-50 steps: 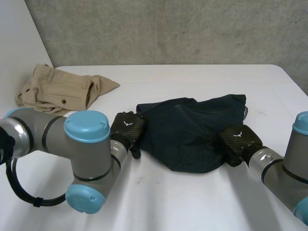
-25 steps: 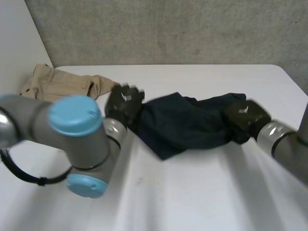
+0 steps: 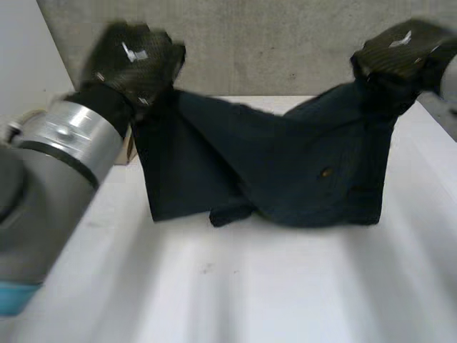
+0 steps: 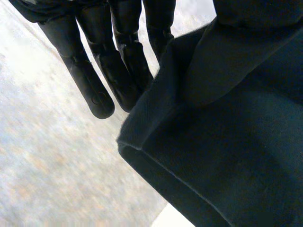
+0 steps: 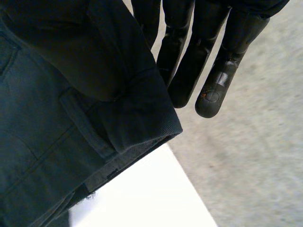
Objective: Fold the laundry.
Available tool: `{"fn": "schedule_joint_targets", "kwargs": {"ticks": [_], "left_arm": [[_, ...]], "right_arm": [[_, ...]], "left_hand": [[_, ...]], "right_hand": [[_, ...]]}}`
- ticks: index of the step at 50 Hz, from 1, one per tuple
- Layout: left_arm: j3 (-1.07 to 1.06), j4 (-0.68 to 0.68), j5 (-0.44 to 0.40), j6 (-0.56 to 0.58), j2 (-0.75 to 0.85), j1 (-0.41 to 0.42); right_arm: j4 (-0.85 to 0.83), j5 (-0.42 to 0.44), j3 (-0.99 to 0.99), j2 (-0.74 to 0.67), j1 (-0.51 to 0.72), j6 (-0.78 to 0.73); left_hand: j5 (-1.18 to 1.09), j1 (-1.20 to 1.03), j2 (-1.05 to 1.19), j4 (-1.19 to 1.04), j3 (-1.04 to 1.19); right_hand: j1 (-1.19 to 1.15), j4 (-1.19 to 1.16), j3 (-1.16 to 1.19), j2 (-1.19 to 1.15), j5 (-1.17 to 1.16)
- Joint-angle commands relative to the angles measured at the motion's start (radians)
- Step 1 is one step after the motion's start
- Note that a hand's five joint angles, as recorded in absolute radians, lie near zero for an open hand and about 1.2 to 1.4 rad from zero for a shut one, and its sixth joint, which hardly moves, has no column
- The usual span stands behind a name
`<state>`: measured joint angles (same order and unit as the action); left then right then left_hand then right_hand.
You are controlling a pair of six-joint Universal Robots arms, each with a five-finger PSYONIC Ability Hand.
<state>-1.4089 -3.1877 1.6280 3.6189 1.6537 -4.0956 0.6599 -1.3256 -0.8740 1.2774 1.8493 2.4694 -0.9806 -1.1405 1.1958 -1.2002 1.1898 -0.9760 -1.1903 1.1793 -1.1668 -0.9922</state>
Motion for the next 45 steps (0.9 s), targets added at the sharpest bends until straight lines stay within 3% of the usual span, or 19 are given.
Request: {"fn": "schedule_joint_targets", "kwargs": {"ticks": [1, 7, 10, 16, 21, 26, 37, 45], "left_arm": [[0.057, -0.037, 0.001, 0.015, 0.266, -0.058], [0.201, -0.184, -0.002, 0.052, 0.422, -0.100], [0.294, -0.346, -0.014, 0.069, 0.472, -0.106], [0.425, -0.692, -0.042, 0.069, 0.483, -0.135], [0.461, -0.827, -0.030, 0.055, 0.445, -0.132], [0.432, -0.825, -0.028, 0.018, 0.405, -0.135], [0.116, -0.808, -0.048, 0.018, 0.363, -0.140], [-0.051, -0.641, -0.082, 0.049, 0.482, -0.124]], "right_arm": [[-0.049, -0.069, 0.001, -0.193, 0.034, 0.009], [-0.244, -0.175, 0.124, -0.349, 0.085, 0.013], [-0.414, -0.195, 0.220, -0.392, 0.117, 0.014], [-0.810, -0.202, 0.343, -0.409, 0.125, 0.028], [-1.054, -0.227, 0.383, -0.395, 0.126, 0.043], [-1.014, -0.224, 0.377, -0.398, 0.137, 0.065], [-0.766, -0.215, 0.227, -0.457, 0.160, 0.095], [-0.600, -0.205, 0.106, -0.561, 0.162, 0.074]], "left_hand": [[-0.241, -0.256, 0.200, -0.196, 0.207], [-0.241, -0.256, 0.200, -0.196, 0.207], [-0.241, -0.256, 0.200, -0.196, 0.207], [-0.241, -0.256, 0.200, -0.196, 0.207], [-0.241, -0.256, 0.200, -0.196, 0.207], [-0.241, -0.256, 0.200, -0.196, 0.207], [-0.241, -0.256, 0.200, -0.196, 0.207], [-0.241, -0.256, 0.200, -0.196, 0.207]], "right_hand": [[-0.420, -0.206, 0.217, -0.229, -0.229], [-0.420, -0.206, 0.217, -0.229, -0.229], [-0.420, -0.206, 0.217, -0.229, -0.229], [-0.420, -0.206, 0.217, -0.229, -0.229], [-0.420, -0.206, 0.217, -0.229, -0.229], [-0.420, -0.206, 0.217, -0.229, -0.229], [-0.420, -0.206, 0.217, -0.229, -0.229], [-0.420, -0.206, 0.217, -0.229, -0.229]]}}
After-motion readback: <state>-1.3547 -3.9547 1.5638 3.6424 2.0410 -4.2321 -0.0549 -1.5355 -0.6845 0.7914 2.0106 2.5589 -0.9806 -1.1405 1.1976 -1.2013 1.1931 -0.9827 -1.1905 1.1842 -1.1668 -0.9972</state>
